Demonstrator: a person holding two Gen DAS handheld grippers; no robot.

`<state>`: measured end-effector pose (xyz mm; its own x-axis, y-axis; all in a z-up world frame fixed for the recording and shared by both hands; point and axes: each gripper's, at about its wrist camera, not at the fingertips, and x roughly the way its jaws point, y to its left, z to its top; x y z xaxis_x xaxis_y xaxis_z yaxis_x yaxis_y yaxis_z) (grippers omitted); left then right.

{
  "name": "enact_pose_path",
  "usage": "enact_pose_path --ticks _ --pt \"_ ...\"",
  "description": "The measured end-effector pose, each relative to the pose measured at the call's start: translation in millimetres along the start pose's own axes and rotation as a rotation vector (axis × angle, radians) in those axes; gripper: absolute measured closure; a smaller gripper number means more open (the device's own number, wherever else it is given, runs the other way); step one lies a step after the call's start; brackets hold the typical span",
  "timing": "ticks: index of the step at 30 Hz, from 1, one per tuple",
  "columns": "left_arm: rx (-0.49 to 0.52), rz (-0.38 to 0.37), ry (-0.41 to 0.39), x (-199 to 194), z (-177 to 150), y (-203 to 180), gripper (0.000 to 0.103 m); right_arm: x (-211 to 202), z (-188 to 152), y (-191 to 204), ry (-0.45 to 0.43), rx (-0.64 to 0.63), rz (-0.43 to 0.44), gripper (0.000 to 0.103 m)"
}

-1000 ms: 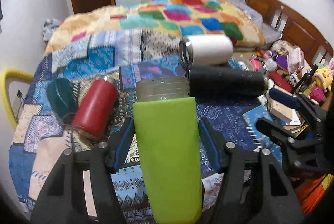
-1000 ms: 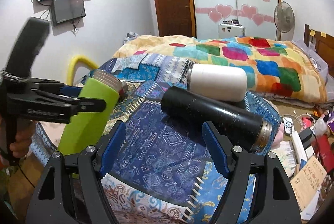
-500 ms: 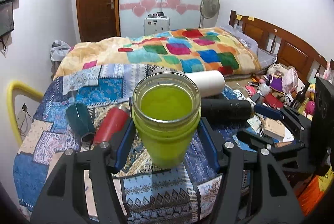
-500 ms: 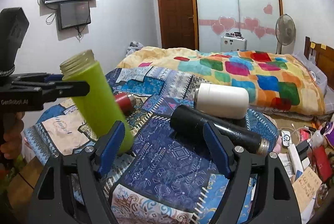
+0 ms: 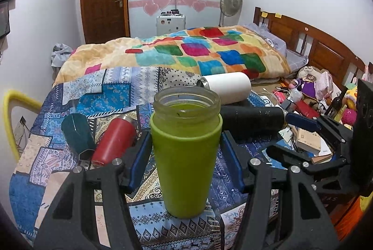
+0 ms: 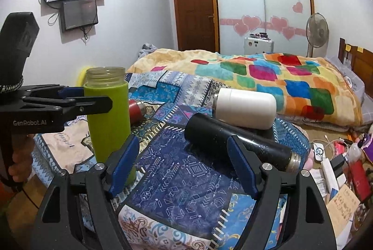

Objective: Flip cup upright
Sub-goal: 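Lower the upright lime-green bottle onto the quilt and open the right gripper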

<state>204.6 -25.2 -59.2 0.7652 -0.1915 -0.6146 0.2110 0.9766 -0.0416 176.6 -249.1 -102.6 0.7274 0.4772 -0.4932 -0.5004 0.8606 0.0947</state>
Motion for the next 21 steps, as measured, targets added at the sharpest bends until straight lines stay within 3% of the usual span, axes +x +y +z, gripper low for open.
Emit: enact_pose_path --ticks 12,16,21 --pt "0.016 -0.011 -0.001 -0.4 -6.1 -4.7 0.043 -1.7 0.4 5.9 -0.003 0.003 0.007 0.028" --pt "0.033 0.025 -0.026 -0.8 -6.9 -8.7 0.043 -4.5 0.9 7.5 -0.008 0.004 0.003 0.028" --pt "0.065 0.050 -0.066 -12.9 -13.2 -14.0 0.032 -15.2 5.3 11.7 -0.023 0.012 0.002 0.028"
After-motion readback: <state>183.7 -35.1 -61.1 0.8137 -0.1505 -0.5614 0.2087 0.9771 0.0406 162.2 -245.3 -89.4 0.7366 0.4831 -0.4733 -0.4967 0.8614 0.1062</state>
